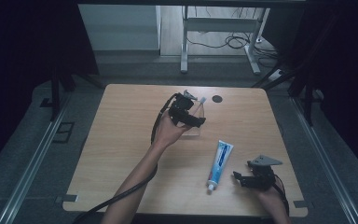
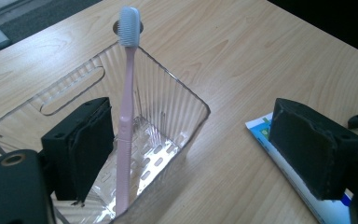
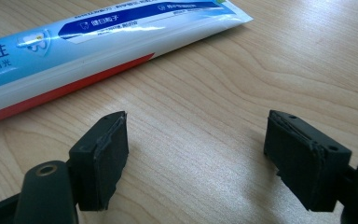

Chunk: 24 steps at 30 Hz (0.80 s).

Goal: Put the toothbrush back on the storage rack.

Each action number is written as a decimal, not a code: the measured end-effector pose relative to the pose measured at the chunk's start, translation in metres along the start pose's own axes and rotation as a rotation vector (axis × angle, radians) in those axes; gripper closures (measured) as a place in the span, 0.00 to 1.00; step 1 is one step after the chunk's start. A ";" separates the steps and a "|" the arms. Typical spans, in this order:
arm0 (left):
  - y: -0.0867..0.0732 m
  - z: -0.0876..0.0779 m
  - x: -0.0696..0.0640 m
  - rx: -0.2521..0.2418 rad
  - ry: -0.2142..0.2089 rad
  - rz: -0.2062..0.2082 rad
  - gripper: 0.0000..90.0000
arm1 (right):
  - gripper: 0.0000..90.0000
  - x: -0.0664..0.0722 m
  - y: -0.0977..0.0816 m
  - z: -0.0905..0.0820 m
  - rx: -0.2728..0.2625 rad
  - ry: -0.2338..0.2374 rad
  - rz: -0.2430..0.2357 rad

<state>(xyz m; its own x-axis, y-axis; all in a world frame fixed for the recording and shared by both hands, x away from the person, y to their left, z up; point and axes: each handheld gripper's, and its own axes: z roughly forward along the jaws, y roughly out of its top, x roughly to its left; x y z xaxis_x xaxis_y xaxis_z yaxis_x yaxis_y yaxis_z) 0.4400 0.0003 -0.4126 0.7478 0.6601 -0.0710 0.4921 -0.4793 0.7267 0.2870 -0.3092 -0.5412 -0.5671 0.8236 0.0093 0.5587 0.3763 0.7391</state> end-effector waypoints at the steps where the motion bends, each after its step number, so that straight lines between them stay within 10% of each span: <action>1: 0.000 -0.001 -0.001 0.001 0.001 0.007 0.16 | 0.25 0.000 0.000 0.000 -0.001 -0.001 0.001; 24: -0.035 -0.037 -0.005 0.012 0.017 0.038 0.05 | 0.25 0.001 0.000 0.000 0.002 -0.005 -0.005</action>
<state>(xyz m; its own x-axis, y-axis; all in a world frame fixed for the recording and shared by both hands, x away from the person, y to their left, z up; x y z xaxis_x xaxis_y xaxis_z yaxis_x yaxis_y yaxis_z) 0.4022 0.0349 -0.4123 0.7584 0.6510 -0.0322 0.4691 -0.5108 0.7205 0.2867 -0.3087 -0.5412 -0.5667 0.8239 0.0025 0.5571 0.3810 0.7379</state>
